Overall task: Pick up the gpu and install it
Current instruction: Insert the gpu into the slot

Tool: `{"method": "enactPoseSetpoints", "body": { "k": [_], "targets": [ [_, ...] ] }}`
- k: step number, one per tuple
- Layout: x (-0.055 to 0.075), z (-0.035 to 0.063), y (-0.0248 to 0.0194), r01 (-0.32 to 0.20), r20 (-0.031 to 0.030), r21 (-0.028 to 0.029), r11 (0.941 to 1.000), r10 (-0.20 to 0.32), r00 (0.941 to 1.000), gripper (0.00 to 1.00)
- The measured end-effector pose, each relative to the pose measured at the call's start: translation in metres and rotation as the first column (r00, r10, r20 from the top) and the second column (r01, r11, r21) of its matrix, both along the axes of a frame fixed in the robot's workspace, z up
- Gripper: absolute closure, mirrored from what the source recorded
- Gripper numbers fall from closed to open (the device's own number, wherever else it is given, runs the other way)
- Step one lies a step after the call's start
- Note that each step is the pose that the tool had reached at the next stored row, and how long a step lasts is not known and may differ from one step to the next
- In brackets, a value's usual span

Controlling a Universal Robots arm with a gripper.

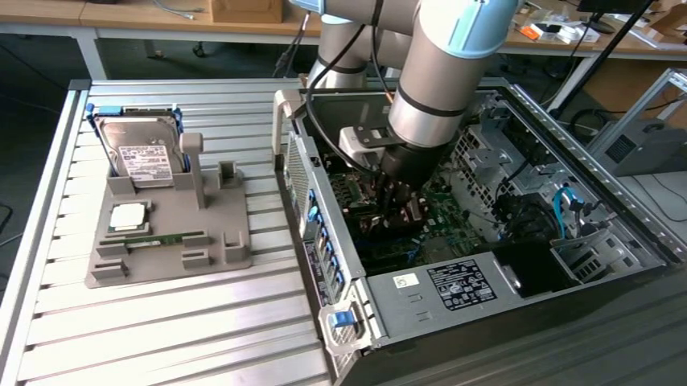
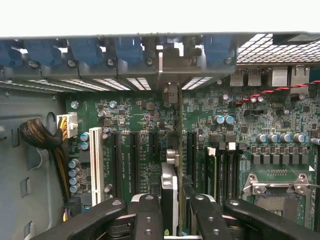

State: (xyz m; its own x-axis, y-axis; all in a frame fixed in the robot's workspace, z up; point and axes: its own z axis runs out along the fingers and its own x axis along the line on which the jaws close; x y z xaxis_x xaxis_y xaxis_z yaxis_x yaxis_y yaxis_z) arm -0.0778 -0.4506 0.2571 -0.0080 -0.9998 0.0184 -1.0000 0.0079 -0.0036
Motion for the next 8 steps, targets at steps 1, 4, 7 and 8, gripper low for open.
{"method": "enactPoseSetpoints", "body": {
  "k": [1,4,7,8],
  "targets": [
    [0.0001,-0.0003,0.0000,0.000,0.0000,0.0000,1.0000,0.000,1.0000,0.73],
    [0.0003,-0.0005,0.0000,0.000,0.0000,0.0001,1.0000,0.000,1.0000,0.73],
    [0.0003,-0.0005,0.0000,0.000,0.0000,0.0002,1.0000,0.000,1.0000,0.73],
    [0.0003,-0.0005,0.0000,0.000,0.0001,0.0001,1.0000,0.000,1.0000,0.73]
  ]
}}
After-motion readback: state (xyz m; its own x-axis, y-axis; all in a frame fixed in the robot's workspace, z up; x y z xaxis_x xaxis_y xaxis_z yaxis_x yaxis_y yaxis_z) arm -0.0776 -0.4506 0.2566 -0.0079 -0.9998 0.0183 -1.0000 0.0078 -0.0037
